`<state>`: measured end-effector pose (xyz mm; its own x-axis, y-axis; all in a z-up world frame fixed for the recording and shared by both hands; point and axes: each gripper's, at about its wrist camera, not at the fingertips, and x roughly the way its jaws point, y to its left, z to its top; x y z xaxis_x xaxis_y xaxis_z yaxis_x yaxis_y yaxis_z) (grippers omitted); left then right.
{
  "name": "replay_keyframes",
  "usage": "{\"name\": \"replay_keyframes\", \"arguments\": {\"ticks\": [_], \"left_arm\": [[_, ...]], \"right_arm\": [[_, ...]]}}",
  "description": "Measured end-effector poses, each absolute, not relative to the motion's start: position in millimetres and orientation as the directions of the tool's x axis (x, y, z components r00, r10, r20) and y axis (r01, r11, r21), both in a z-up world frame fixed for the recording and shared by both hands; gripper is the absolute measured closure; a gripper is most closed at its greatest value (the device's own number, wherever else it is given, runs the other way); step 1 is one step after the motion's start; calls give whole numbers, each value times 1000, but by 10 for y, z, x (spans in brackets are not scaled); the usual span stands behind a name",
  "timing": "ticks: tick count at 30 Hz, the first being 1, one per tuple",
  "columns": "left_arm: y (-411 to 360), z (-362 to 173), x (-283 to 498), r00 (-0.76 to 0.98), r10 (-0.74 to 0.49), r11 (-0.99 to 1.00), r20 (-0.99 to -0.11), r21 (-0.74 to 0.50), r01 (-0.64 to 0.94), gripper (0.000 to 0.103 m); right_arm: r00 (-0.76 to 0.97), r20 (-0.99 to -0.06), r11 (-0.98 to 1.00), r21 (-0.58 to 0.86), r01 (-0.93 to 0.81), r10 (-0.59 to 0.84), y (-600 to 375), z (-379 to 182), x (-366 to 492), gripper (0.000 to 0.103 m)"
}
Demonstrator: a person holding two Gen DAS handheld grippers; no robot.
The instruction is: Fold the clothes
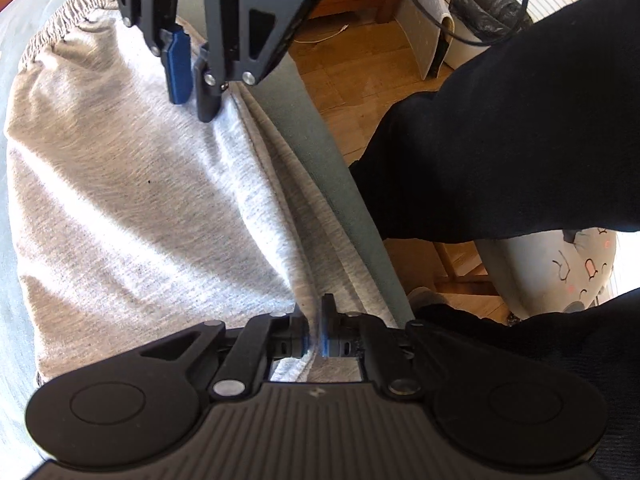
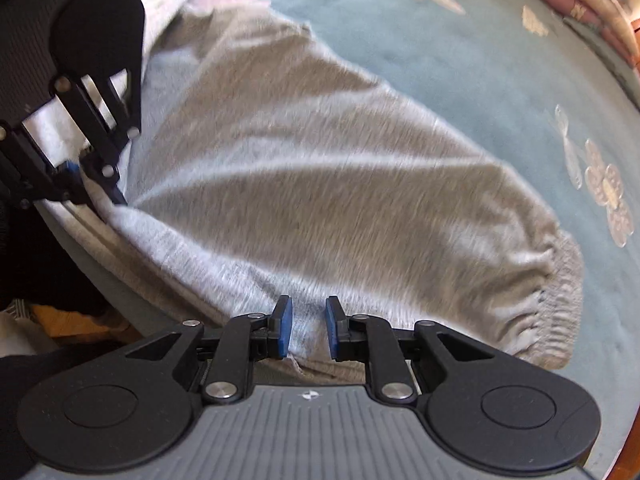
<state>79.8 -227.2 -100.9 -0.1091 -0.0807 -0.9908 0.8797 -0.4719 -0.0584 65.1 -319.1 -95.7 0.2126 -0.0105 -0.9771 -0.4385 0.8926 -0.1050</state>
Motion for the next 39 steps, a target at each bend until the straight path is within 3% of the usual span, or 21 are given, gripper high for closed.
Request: {"name": "replay_keyframes", "arguments": {"ticks": [4, 10, 15, 19, 23, 27, 29, 34, 39], "left_arm": [[-2301, -929, 929, -156, -104, -363, -982, -108, 926, 90], [-2077, -618, 1435, -223, -221, -62, -950, -214, 975, 70], [-1626, -404, 1969, -122, -293, 241, -948, -197, 950, 59], [-1152, -360, 2431, -31, -291, 517, -956, -184, 836, 59], [-746, -426, 2770, 32, -280, 760, -959, -202, 617, 59], [-417, -605, 2934, 87, -279, 884, -956, -221, 412, 59], [-292, -660, 3004, 111, -278, 916, -954, -228, 331, 58], [-44, -873, 2987, 166, -239, 962, -957, -210, 174, 58], [103, -968, 2892, 185, -237, 969, -954, -219, 113, 58]], "right_arm": [[217, -976, 905, -98, -415, -7, -3204, -902, 720, 80], [294, -954, 946, -44, -321, 56, -3246, -629, 1113, 64], [317, -945, 954, -15, -301, 85, -3078, -767, 1440, 56], [260, -962, 956, 2, -292, 82, -2947, -1037, 1507, 51], [249, -965, 959, 8, -282, 81, -2900, -1108, 1513, 32], [201, -973, 966, 58, -252, 111, -2895, -1192, 1603, 16], [174, -976, 965, 86, -247, 131, -2877, -1236, 1648, 0], [144, -985, 965, 60, -256, 99, -2774, -1294, 1697, 0], [138, -982, 969, 96, -227, 129, -2813, -1075, 1759, 3]]}}
